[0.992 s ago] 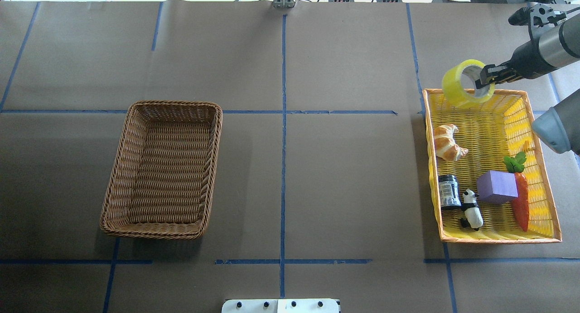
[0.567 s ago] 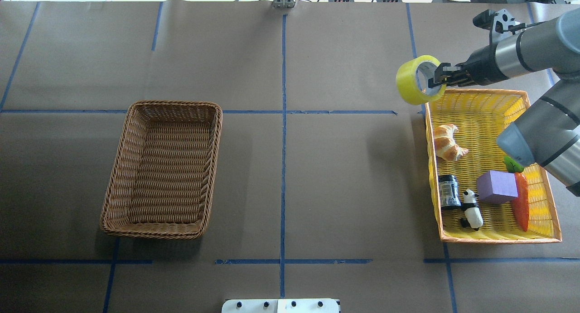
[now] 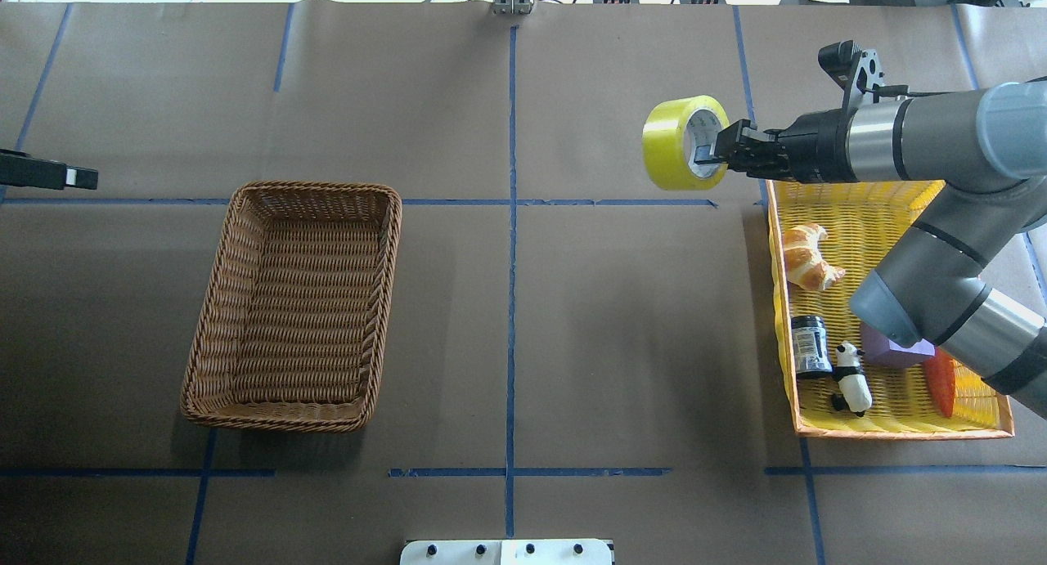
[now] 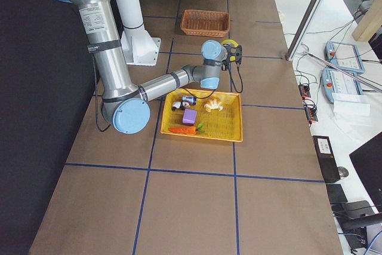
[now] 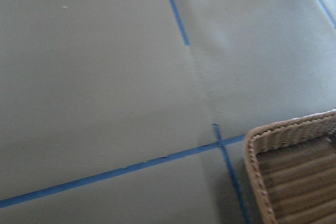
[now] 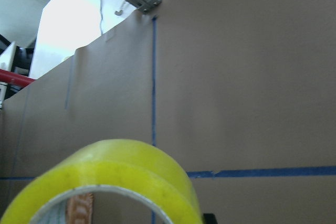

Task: Move tape to another basket

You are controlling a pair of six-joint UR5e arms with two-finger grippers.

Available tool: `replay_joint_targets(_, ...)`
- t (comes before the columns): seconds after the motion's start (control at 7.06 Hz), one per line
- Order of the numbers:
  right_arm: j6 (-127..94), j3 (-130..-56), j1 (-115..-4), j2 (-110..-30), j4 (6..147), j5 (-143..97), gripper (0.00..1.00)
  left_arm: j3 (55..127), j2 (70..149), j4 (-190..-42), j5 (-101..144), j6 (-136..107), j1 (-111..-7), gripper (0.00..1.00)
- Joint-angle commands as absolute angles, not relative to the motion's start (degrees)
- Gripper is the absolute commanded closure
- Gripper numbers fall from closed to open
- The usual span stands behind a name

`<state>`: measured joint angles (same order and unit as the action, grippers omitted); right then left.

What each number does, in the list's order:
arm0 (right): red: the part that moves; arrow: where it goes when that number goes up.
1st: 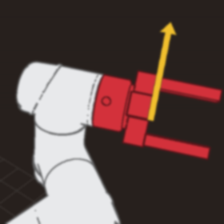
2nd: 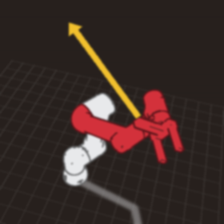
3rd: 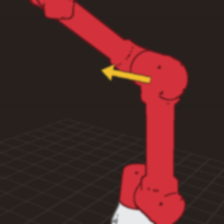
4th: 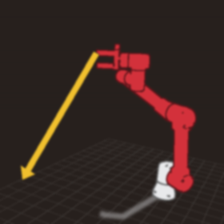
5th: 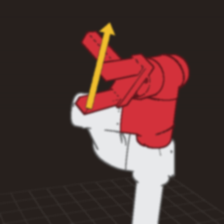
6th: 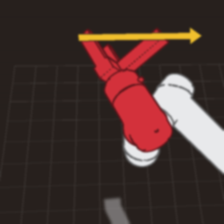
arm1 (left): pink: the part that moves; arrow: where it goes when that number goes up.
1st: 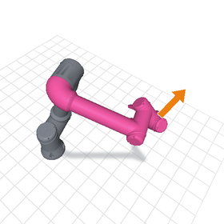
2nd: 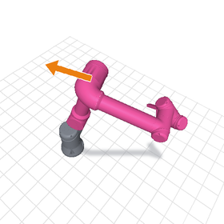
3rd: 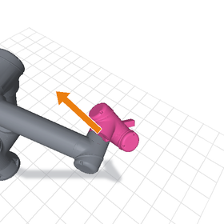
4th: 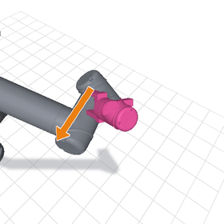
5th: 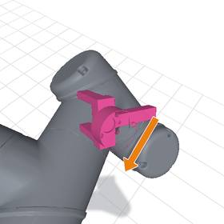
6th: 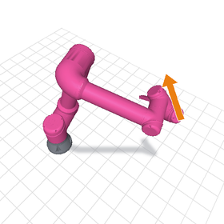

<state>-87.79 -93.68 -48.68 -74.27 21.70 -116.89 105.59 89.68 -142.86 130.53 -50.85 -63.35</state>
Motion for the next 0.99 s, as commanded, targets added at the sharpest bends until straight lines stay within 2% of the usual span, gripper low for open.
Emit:
replay_joint_targets(0.0, -93.1, -98.4, -44.8, -74.4, 16.5, -115.1, 1.0, 106.3, 97.0, -150.2, 130.3, -71.9, -58.8, 0.0)
replay_joint_targets(0.43, -92.0, -106.0, -39.2, -73.9, 16.3, -115.3, 1.0, 106.8, 103.8, -160.0, 126.4, -83.4, -50.9, 0.0)
replay_joint_targets(0.57, -92.2, -107.9, -37.6, -73.9, 15.1, -115.2, 1.0, 108.4, 107.3, -162.4, 125.3, -95.9, -49.1, 0.0)
replay_joint_targets(0.85, -92.5, -107.8, -33.9, -74.4, 8.9, -112.4, 1.0, 111.2, 111.9, -168.3, 115.4, -116.0, -45.0, 0.0)
